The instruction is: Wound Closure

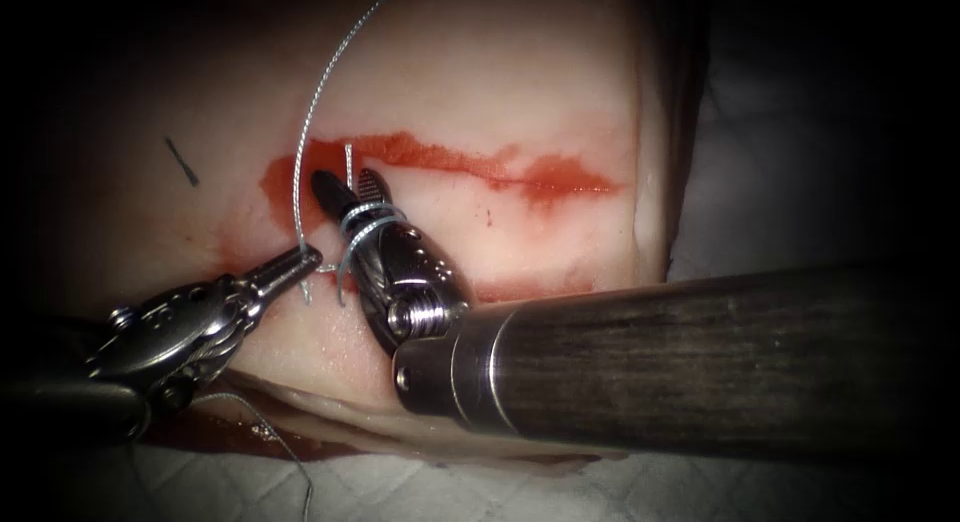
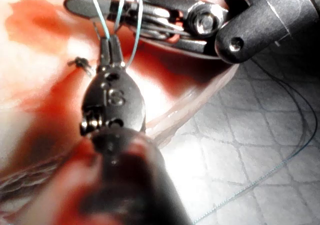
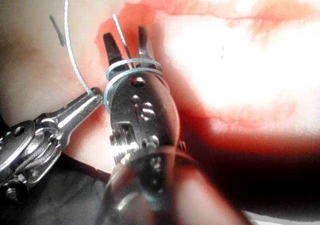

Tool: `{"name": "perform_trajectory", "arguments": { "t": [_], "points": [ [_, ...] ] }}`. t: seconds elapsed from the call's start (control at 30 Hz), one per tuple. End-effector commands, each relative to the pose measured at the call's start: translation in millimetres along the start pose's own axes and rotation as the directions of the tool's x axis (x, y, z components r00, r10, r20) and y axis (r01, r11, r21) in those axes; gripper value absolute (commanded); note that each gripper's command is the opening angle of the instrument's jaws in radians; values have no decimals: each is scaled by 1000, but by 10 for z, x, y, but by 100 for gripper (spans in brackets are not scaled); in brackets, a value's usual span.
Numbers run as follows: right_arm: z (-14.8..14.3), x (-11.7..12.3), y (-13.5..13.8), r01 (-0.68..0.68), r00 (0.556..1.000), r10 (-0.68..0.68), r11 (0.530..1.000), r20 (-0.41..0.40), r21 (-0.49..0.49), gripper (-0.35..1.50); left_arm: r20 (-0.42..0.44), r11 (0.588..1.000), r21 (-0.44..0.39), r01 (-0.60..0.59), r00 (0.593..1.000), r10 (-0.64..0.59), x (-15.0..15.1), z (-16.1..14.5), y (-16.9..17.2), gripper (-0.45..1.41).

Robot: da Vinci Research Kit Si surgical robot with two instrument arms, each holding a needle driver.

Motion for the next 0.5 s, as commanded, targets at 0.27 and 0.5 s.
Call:
{"name": "perform_trajectory", "arguments": {
  "t": [0.27,0.5],
  "points": [
    [-8,8,10,-34,999,33,999,26,14,-35,-2,1000,2,2,1000,-2,1,3,5,-45],
    [-21,13,12,20,1000,-18,990,20,-136,-35,-6,1000,-13,13,1000,-13,-23,2,23,-45]
  ]
}}
